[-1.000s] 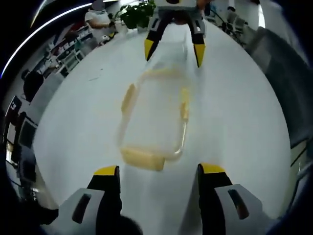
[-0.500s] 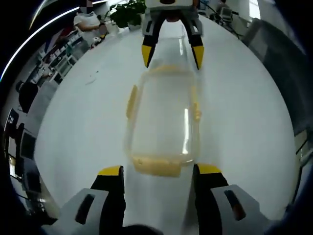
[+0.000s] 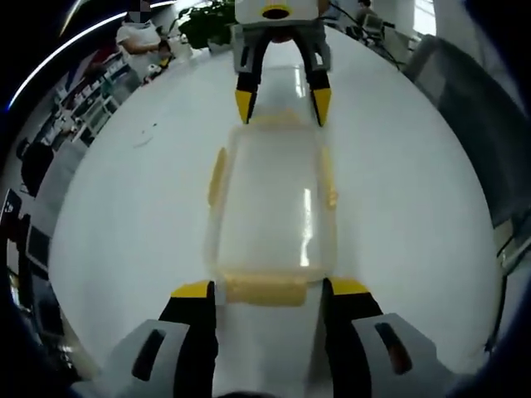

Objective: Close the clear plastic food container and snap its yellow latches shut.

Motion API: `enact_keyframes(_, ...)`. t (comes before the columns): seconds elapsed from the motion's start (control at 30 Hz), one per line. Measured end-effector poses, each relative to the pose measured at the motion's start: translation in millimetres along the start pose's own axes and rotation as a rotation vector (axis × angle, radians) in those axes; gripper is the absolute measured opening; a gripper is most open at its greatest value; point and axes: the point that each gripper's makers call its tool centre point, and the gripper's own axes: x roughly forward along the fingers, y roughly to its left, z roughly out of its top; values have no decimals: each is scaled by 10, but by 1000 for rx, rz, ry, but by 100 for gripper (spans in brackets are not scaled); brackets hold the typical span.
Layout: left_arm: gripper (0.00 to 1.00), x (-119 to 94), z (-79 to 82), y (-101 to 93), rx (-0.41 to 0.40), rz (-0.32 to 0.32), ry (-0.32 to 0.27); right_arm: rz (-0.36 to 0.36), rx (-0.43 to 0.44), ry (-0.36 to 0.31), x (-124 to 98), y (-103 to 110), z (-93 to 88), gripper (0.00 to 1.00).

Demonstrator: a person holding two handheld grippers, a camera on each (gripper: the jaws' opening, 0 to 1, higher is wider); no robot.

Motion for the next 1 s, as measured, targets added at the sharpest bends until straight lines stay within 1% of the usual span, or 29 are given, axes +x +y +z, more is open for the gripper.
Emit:
enact_keyframes(0.03, 46, 8, -5, -15, -4, -13, 0, 2, 0, 0, 4, 6, 2, 53)
enact_keyframes(0.07, 46, 8, -5, 7, -2, -9, -2, 3, 2, 1, 3, 9, -2, 53)
enact_keyframes(0.1, 46, 10, -10, 11, -15, -13, -1, 3, 5, 3, 1, 8, -5, 51)
enact_keyframes(0.17, 46, 7, -16, 6, -34, -16, -5, 0, 9, 4, -9, -8, -20, 45)
enact_keyframes(0.27, 46, 5, -18, -4, -31, -21, -7, 6, 0, 11, -11, 10, -30, 42)
enact_keyframes(0.3, 45, 3, -22, -6, -32, -24, -5, 10, -1, 16, -14, 16, -36, 38)
enact_keyframes(0.33, 43, 3, -28, -12, -29, -28, -5, 8, 11, 22, -20, 15, -51, 37)
enact_keyframes(0.37, 36, -4, -59, -18, -40, -36, 11, 17, -24, 18, -22, 34, -49, 37)
enact_keyframes(0.4, 36, 11, -83, -43, -90, -34, 2, 28, -67, 6, -2, 55, -14, 37)
enact_keyframes(0.43, 36, 8, -123, -46, -67, -35, 13, 15, -21, 21, -4, 37, -37, 37)
enact_keyframes(0.63, 36, 13, -90, -19, -63, -30, 20, 18, -20, 31, 5, 27, -37, 37)
enact_keyframes(0.77, 37, 28, -71, -15, -39, -35, 40, 27, -23, 50, 13, 22, -30, 37)
enact_keyframes(0.83, 37, 28, -45, -29, 3, -45, 46, 31, -24, 54, 11, 26, -33, 38)
enact_keyframes(0.9, 37, 37, -33, -24, 1, -53, 55, 39, -22, 54, 12, 21, -35, 38)
enact_keyframes(1.0, 38, 46, -36, -21, 26, -85, 63, 44, -20, 55, 17, 26, -34, 37)
